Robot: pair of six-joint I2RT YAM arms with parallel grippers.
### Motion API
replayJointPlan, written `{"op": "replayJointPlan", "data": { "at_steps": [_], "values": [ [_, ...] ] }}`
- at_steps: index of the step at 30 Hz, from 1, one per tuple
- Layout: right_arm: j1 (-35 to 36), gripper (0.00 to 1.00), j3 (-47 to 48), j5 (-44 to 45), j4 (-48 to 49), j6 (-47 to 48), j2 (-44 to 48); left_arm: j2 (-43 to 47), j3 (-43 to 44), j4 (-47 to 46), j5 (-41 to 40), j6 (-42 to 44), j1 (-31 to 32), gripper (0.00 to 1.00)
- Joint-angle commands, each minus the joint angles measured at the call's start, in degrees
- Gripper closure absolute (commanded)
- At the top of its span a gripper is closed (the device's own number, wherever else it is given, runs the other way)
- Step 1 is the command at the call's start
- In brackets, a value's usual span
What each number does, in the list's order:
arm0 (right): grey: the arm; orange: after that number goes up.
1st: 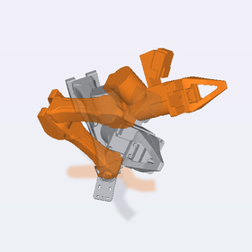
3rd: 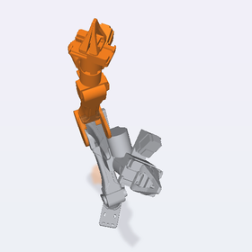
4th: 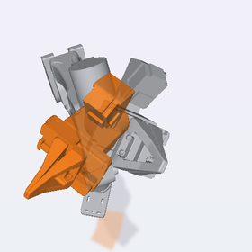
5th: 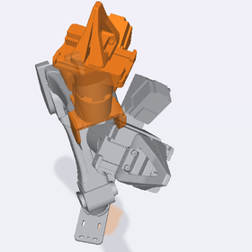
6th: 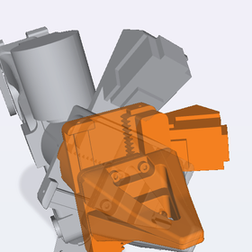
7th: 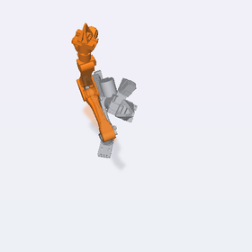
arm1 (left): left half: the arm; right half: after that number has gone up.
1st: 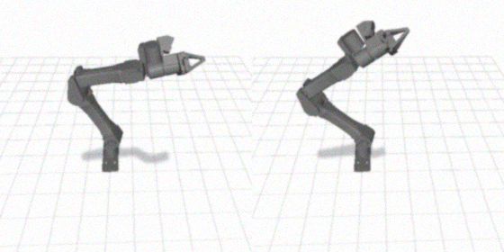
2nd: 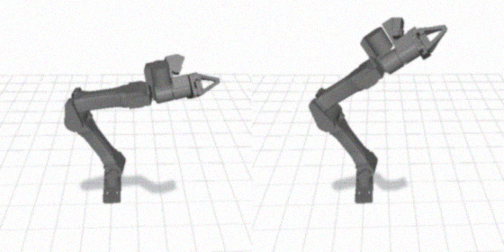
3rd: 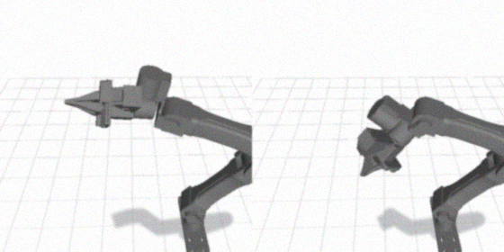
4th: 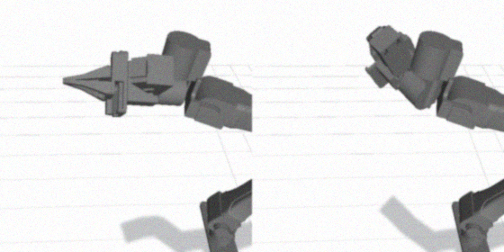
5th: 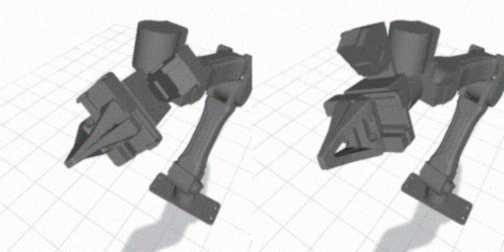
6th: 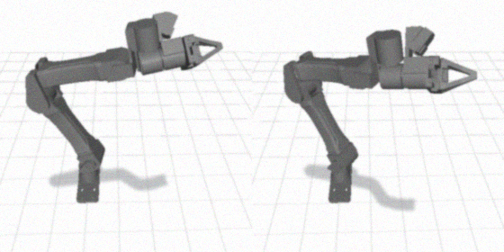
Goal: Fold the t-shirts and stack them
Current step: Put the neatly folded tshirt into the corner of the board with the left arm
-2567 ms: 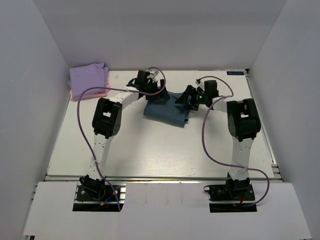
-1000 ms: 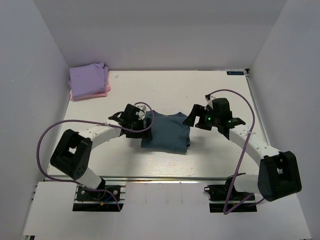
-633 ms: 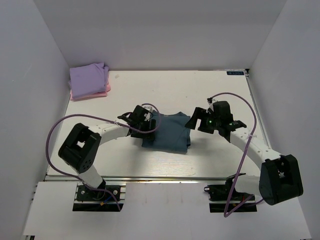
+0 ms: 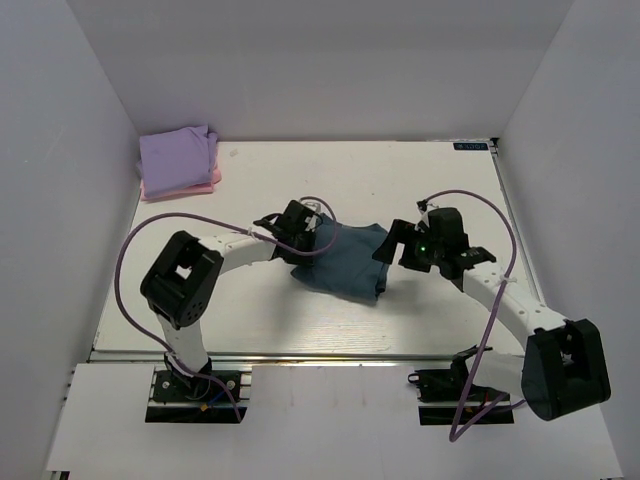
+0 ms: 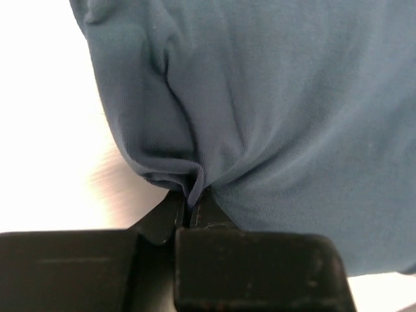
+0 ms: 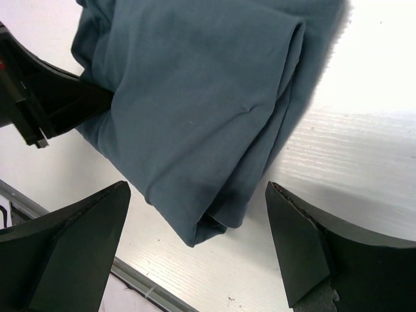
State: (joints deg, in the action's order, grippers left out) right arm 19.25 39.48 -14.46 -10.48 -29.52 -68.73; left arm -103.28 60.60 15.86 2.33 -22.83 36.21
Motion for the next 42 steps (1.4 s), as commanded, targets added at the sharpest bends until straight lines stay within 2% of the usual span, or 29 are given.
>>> {"op": "replayJointPlan", "data": {
  "at_steps": [1,2,4,8,16,18,22,23,31,36,42],
  "values": [
    [-0.1,0.10,0.0,2.1,0.4,0.8,3.4,-1.7,6.0,10.2,-11.9,3.1,0.4,1.00],
    [-0.3,0.10,-0.2,3.0,0.2,0.9,3.9,-1.7,7.9,12.1,-17.9,4.0,0.4,1.00],
    [-0.1,0.10,-0.1,5.1,-0.3,1.5,5.9,-1.7,12.7,16.3,-23.0,6.1,-0.7,1.00],
    [-0.2,0.10,0.7,8.0,-0.9,2.4,8.2,0.2,15.1,14.8,-34.5,11.5,-1.9,1.00],
    [-0.1,0.10,3.0,10.5,-0.8,3.9,7.8,3.1,19.5,1.7,-43.4,31.1,-4.6,1.00],
    [-0.1,0.10,3.7,10.9,-0.9,4.3,6.9,3.1,20.6,-1.1,-43.4,35.0,-6.1,1.00],
    [-0.2,0.10,4.5,10.2,-0.7,5.2,4.8,1.3,19.2,-14.1,-43.5,49.4,-9.7,1.00],
    [-0.2,0.10,5.1,10.2,-0.6,5.5,4.4,0.6,19.9,-16.2,-43.5,50.4,-10.6,1.00],
    [-0.1,0.10,8.2,10.5,-0.5,5.6,-0.7,-9.3,37.1,-14.9,-42.7,50.3,-20.6,1.00],
    [-0.2,0.10,9.4,10.1,0.1,5.5,-3.9,-17.6,50.6,-13.4,-42.0,51.5,-24.2,1.00],
    [-0.2,0.10,9.8,8.5,0.5,5.3,-5.9,-23.0,59.3,-14.5,-43.2,51.2,-28.6,1.00]
  ]
}}
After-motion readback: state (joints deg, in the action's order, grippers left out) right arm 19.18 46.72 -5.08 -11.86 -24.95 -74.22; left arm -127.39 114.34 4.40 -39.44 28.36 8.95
